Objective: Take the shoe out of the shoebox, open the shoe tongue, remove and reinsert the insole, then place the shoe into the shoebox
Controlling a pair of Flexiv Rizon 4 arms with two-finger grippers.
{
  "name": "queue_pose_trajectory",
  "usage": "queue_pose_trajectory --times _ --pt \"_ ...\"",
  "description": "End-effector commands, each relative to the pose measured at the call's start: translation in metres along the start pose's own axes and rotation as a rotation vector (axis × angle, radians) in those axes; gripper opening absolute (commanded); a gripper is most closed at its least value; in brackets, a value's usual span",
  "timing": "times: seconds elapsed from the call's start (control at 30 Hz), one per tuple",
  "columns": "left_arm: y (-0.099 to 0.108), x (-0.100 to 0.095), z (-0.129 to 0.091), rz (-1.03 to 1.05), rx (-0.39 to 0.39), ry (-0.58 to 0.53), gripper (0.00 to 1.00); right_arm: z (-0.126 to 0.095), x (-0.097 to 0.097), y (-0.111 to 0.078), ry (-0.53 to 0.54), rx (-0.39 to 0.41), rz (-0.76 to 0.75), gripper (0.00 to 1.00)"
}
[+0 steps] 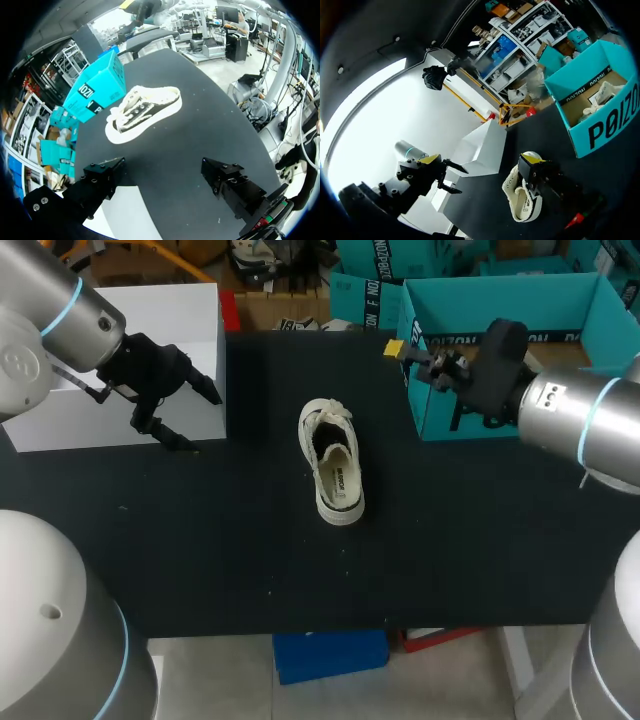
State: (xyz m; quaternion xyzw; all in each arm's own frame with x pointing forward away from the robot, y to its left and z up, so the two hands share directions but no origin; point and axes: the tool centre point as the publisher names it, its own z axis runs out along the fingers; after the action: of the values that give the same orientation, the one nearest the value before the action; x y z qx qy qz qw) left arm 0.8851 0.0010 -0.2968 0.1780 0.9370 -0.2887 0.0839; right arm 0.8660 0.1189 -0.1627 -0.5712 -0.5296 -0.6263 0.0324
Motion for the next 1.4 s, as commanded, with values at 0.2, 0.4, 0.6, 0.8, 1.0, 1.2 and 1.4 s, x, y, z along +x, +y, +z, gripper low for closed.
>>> queue_pose_trajectory --times 0.2,0.4,0.6,0.8,1.0,1.2,1.4 --pt "0.001 0.001 0.001 0.002 0.0 -0.005 1.0 0.003 0.006 0.005 -0.02 1.005 -0.026 1.0" --pt "0.001 0.001 0.001 0.002 0.0 -0.005 1.0 0.003 0.008 0.008 -0.014 0.983 -0.026 1.0" --pt "0.001 0.001 0.001 0.002 0.0 -0.005 1.0 0.007 0.017 0.025 -0.015 0.962 0.034 1.0" --pt "0.001 0.001 0.001 0.002 0.0 -0.005 1.0 0.014 0.025 0.039 0.004 0.966 0.134 1.0" --pt "0.001 0.001 0.001 0.002 0.0 -0.005 1.0 0.017 0.029 0.049 -0.023 1.007 0.241 1.0" --pt "0.001 0.001 0.001 0.002 0.0 -0.005 1.0 0.021 0.032 0.054 -0.113 1.065 0.322 1.0" --pt "0.001 0.001 0.001 0.002 0.0 -0.005 1.0 0.023 0.031 0.057 -0.246 1.102 0.314 1.0"
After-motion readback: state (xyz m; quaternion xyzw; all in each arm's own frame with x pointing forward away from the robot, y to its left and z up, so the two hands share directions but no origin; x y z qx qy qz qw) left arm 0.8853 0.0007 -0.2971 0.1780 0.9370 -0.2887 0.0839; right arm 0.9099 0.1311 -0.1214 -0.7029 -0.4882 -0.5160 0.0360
